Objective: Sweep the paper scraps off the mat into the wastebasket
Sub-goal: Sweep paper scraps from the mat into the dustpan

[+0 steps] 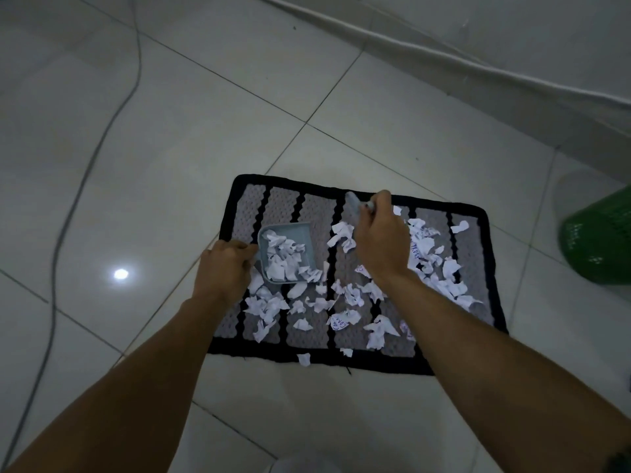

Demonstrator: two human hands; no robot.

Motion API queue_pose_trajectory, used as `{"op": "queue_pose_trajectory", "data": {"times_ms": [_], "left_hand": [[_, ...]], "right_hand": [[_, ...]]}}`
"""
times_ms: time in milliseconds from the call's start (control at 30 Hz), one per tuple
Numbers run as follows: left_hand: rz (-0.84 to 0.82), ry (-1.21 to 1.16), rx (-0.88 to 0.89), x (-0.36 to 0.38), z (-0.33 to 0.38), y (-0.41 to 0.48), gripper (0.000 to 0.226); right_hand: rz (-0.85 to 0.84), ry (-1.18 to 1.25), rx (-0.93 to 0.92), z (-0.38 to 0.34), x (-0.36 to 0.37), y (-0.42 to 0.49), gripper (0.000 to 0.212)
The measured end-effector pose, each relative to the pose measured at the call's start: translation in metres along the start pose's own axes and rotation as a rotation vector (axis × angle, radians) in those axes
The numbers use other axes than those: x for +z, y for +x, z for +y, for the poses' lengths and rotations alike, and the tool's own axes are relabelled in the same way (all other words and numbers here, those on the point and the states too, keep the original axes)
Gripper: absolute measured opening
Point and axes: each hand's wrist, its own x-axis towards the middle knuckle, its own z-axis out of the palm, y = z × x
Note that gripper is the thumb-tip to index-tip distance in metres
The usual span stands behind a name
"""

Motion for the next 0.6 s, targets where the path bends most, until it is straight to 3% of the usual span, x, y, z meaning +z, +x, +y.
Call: {"op": "queue_pose_trajectory", "data": {"times_ms": [100, 200, 433, 600], "left_hand": [[0.019, 0.017, 0.012, 0.001, 0.008, 0.009, 0.032], [0.027, 0.056, 0.016, 0.004, 0.011, 0.016, 0.023], [0.032, 0.02, 0.059, 0.007, 0.009, 0.025, 0.028], [-0.013, 0.003, 0.033, 0.014, 0.018, 0.026, 0.034]], "right_hand": [[-0.113, -0.125, -0.007, 0.014, 0.004, 0.011, 0.009], [-0.191, -0.099, -0.058, 0.001, 0.012, 0.002, 0.009], [-0.05, 0.058, -0.026, 0.009, -0.006, 0.007, 0.015], [-0.16, -0.031, -0.092, -0.011, 0.008, -0.016, 0.012]]}}
